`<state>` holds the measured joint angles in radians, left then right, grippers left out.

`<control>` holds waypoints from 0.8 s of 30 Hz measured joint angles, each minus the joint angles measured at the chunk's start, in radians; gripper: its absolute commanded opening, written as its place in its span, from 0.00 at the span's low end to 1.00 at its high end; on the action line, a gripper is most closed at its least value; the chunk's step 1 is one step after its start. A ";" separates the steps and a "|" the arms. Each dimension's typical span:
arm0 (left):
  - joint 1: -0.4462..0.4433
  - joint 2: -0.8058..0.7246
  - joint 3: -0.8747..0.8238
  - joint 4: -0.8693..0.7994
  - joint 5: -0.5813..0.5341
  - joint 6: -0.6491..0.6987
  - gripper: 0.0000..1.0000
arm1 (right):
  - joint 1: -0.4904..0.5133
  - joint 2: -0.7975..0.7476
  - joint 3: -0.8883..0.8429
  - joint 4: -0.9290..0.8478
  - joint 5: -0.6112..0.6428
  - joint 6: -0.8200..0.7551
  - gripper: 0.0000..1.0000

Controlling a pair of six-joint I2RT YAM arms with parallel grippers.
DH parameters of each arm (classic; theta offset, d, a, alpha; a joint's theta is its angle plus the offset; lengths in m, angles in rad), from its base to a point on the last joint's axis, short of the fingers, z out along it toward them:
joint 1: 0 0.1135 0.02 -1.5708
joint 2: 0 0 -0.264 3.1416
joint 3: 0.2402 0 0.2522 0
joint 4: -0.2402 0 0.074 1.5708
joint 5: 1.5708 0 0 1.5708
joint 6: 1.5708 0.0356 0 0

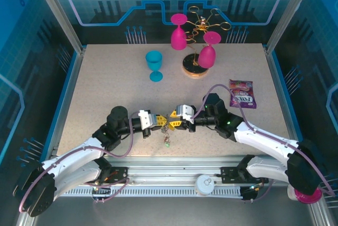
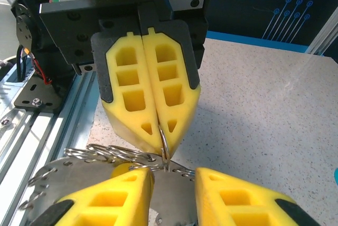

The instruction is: Put the keys on the keyring

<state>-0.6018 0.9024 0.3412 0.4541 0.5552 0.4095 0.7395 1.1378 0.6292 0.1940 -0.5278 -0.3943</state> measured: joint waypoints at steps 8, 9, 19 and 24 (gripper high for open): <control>0.000 0.000 0.000 -0.001 0.000 0.000 0.00 | -0.018 -0.059 -0.013 -0.076 0.098 -0.022 0.28; 0.000 0.000 0.000 -0.001 0.000 0.000 0.00 | -0.023 -0.073 -0.014 -0.087 0.102 -0.023 0.29; 0.000 0.000 0.000 -0.001 0.000 0.001 0.00 | -0.012 -0.080 -0.013 -0.088 0.018 0.055 0.27; 0.000 0.000 0.000 -0.002 0.000 0.001 0.00 | 0.001 -0.008 0.009 -0.055 0.014 0.093 0.23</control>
<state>-0.6018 0.9020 0.3412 0.4526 0.5549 0.4103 0.7403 1.1294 0.6380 0.1394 -0.5140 -0.3012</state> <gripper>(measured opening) 0.050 0.250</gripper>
